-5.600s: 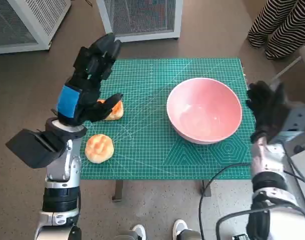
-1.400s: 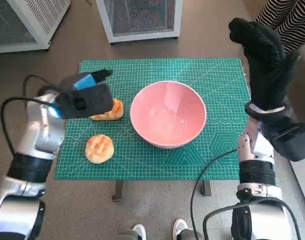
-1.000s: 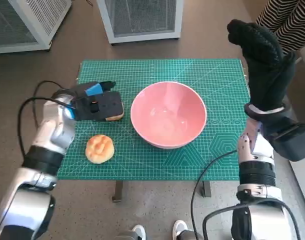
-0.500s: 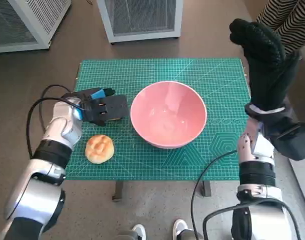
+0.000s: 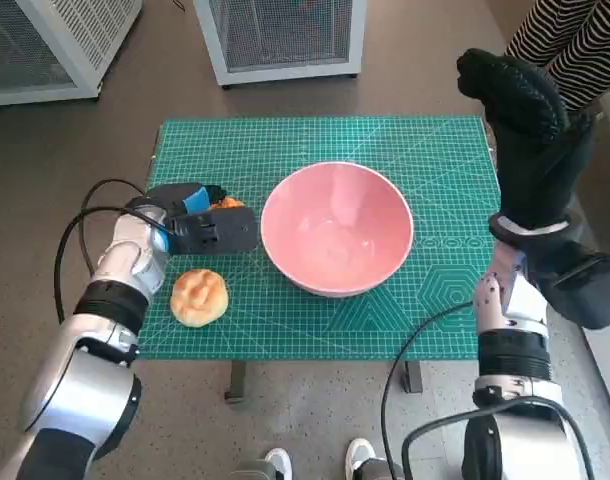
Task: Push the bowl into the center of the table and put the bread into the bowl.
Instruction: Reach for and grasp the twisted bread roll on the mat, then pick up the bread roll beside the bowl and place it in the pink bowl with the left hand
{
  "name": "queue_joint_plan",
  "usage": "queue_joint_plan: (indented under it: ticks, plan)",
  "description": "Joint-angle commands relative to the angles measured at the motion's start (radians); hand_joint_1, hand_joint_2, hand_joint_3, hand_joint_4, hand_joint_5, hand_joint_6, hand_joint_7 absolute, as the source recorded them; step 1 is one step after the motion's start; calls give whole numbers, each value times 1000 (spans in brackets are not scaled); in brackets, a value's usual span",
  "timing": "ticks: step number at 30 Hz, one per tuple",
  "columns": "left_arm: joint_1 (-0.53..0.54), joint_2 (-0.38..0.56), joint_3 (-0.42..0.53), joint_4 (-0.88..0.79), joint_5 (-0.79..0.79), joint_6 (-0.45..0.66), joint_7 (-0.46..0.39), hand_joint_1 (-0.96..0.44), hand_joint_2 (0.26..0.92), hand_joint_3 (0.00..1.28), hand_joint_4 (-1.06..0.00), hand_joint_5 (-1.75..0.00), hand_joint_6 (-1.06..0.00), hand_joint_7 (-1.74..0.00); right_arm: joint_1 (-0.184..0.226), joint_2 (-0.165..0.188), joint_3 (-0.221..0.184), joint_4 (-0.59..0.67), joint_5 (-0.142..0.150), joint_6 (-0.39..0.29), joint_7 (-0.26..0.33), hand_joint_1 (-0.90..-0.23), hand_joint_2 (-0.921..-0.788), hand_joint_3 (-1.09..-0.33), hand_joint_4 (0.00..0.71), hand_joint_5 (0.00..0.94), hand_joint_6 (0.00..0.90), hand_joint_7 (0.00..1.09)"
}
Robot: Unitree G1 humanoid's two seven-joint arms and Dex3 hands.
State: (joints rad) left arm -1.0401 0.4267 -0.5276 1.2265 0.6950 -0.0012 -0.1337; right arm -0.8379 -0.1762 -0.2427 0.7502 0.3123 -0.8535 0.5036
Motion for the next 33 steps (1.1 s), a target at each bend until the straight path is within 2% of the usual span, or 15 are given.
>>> queue_joint_plan:
  ticks: [1, 2, 3, 6, 12, 16, 19, 26, 33]
  plan:
    - [-9, 11, -16, 24, 16, -41, 17, 41, 919, 138, -643, -1177, -556, -965, 22, 0, 6, 3, -5, 6, -4, -570, -921, -723, 218, 4, 59, 599]
    - [-11, 14, -15, 25, 15, -47, 17, 41, 919, 138, -643, -1177, -556, -965, 21, -1, 6, 3, -5, 7, -4, -570, -921, -723, 218, 4, 59, 599]
    - [-13, 18, -12, 25, 12, -52, 16, 22, 919, 131, -639, -1223, -559, -1071, 21, -1, 6, 3, -4, 7, -3, -570, -921, -724, 217, 4, 58, 599]
    - [-19, 27, -5, 21, 7, -59, 11, 8, 920, 117, -634, -1229, -581, -1156, 21, -3, 7, 3, -3, 7, -1, -569, -921, -724, 217, 3, 57, 601]
    - [-41, 62, 25, -39, -15, -65, -4, 2, 920, 102, -626, -1175, -615, -1231, 20, -5, 9, 6, -1, 4, 4, -569, -921, -724, 219, 4, 57, 604]
    - [-40, 99, 65, -137, -37, -59, -16, 1, 920, 100, -618, -1147, -632, -1253, 20, -6, 10, 8, -3, 1, 5, -568, -921, -722, 221, 4, 57, 605]
    - [-16, 134, 113, -266, -64, -45, -28, 1, 920, 100, -606, -1127, -650, -1265, 19, -6, 11, 8, -4, 0, 5, -565, -921, -722, 221, 4, 56, 604]
    - [82, 181, 235, -644, -117, 34, -53, 2, 920, 82, -651, -1204, -636, -1162, 15, -8, 14, 15, -4, 0, 9, -559, -921, -727, 222, 4, 51, 604]
    - [188, 158, 319, -1003, -116, 87, -29, 2, 920, 74, -691, -1163, -613, -1184, 13, -6, 18, 17, -7, 1, 11, -554, -921, -731, 222, 4, 47, 603]
